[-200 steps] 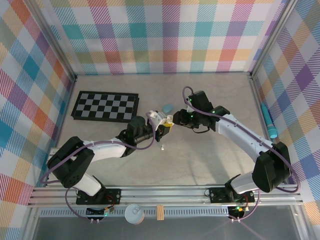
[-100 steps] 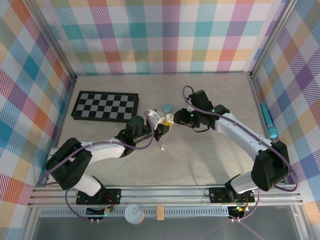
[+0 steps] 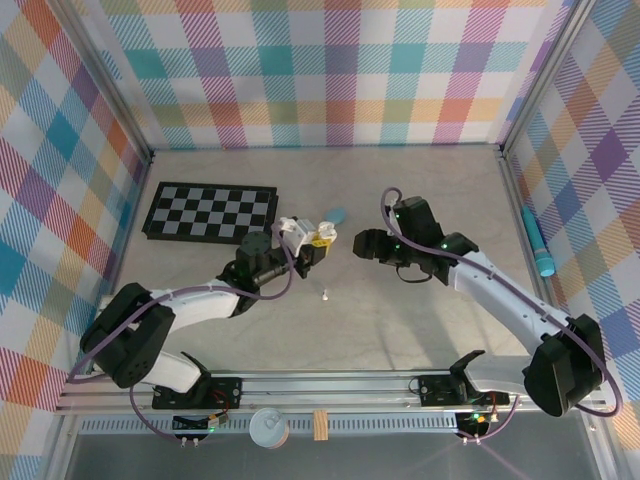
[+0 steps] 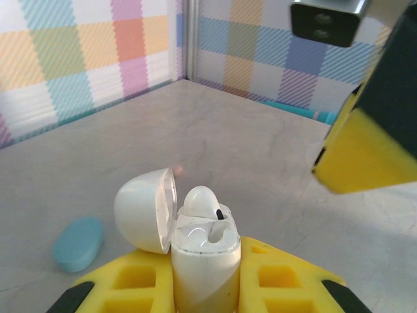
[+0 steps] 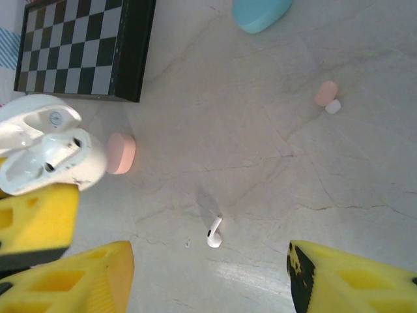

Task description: Insert the wireless bluetooth earbuds into the charging case

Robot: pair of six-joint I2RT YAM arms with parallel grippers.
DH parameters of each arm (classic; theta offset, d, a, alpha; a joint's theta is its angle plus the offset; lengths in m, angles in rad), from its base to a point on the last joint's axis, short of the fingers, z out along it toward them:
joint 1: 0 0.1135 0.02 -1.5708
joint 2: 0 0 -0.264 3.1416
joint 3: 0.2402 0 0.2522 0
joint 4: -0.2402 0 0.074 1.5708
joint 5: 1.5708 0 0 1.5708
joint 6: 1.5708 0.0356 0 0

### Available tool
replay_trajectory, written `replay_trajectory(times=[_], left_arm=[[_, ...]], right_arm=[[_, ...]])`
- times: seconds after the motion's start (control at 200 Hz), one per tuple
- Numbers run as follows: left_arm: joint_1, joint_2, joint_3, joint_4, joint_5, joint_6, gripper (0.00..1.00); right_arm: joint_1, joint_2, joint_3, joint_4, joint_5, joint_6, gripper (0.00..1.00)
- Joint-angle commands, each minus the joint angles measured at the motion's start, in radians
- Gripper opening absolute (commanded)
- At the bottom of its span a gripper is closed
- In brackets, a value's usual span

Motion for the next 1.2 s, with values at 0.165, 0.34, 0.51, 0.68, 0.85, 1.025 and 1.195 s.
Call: replay_trajectory(times=[0.165,0.34,0.51,0.68,0.85,1.025,1.195], left_arm=[[0.144,-0.142,-0.042,0.015,0.017,0.041,0.0],[0.191,-0.224,-0.061,-0.021,-0.029,0.056,0.0],[0.217,-0.3,-0.074,-0.068,-0.066,0.066,0.0],[0.23,-0.378,-0.081,-0.132,-0.098,0.093,0.0],[0.242,-0.431,-0.071,-0.201,-0.122,0.119,0.0],[0.245,-0.431,-0.063,-0.219,-0.113,0.124,0.0],[0.245,-0.425,-0.055,-0.221,-0.105,0.123,0.0]], right_arm=[[0.006,0.147,0.101,-0.13,-0.067,-0.001,0.63],[0.057,0.286,0.155,-0.153,-0.133,0.02,0.61],[0.122,0.462,0.233,-0.161,-0.213,0.051,0.56],[0.201,0.583,0.32,-0.154,-0.245,0.071,0.54],[0.251,0.663,0.352,-0.135,-0.264,0.097,0.52],[0.293,0.722,0.379,-0.174,-0.211,0.087,0.51],[0.3,0.711,0.354,-0.197,-0.141,0.096,0.49]])
